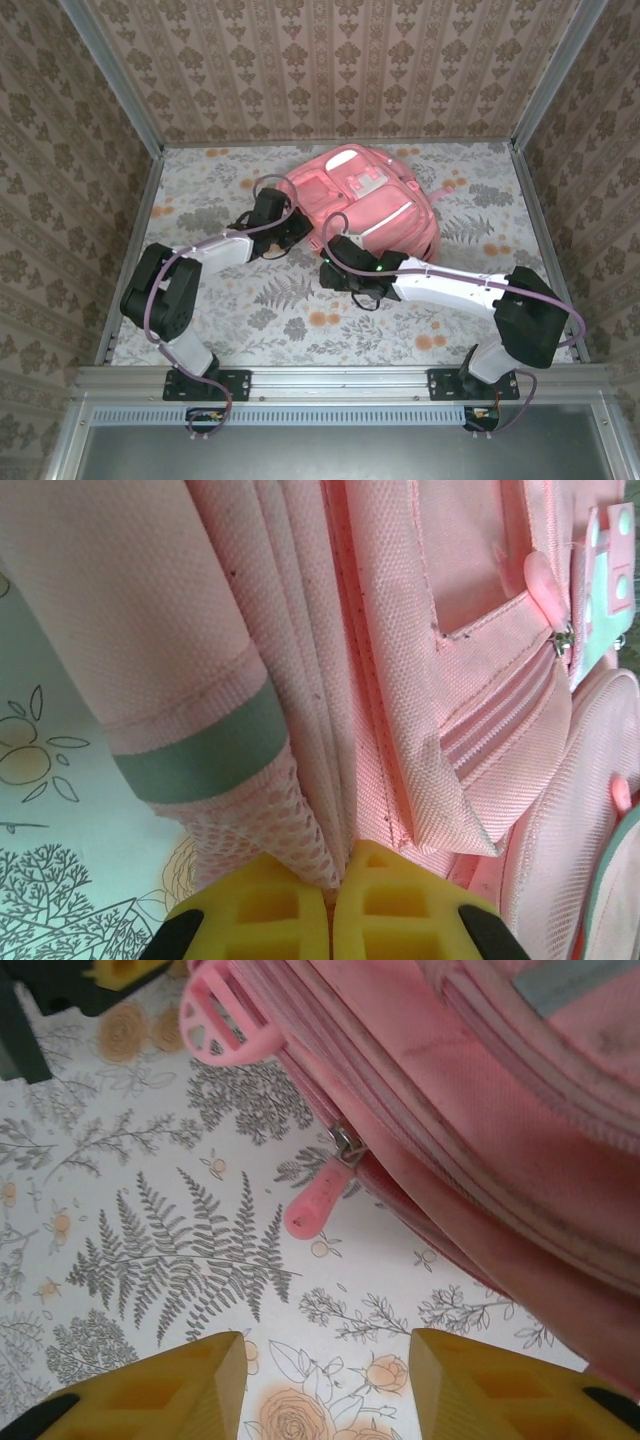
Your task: Pack books, pencil case, and school supplies into a backpack
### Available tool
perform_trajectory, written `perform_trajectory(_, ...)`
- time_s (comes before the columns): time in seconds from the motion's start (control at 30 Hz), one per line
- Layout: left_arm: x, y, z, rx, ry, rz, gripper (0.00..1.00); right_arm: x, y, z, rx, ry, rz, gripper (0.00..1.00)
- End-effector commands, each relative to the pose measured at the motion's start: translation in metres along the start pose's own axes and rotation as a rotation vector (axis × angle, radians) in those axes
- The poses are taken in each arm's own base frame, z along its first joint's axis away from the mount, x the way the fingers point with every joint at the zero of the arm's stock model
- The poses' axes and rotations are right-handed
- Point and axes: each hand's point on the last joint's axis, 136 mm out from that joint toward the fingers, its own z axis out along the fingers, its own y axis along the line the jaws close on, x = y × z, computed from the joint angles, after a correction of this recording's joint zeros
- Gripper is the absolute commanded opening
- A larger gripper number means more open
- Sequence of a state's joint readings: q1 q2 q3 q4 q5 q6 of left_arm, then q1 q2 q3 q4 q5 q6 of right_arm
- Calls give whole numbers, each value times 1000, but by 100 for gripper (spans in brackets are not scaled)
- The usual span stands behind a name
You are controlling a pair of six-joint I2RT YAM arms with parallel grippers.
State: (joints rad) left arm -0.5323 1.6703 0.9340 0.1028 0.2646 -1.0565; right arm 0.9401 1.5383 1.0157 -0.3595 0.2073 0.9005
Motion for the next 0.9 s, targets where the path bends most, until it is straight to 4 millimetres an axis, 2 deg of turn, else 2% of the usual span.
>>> perform_trajectory(0.0,7,-21,-10,64,6,12,0,1,-4,11,26,-27,80,42)
perform_trajectory(0.13,11,-21,-12,67,5,10,0,-4,-10,19,112,-31,93,36)
perform_trajectory(0.5,17,-15,-13,69,11,-2,0,-17,2,45,169,-29,117,37)
perform_trajectory(0.87,21,-15,-16,80,12,-7,0,-17,-9,57,279,-11,116,28)
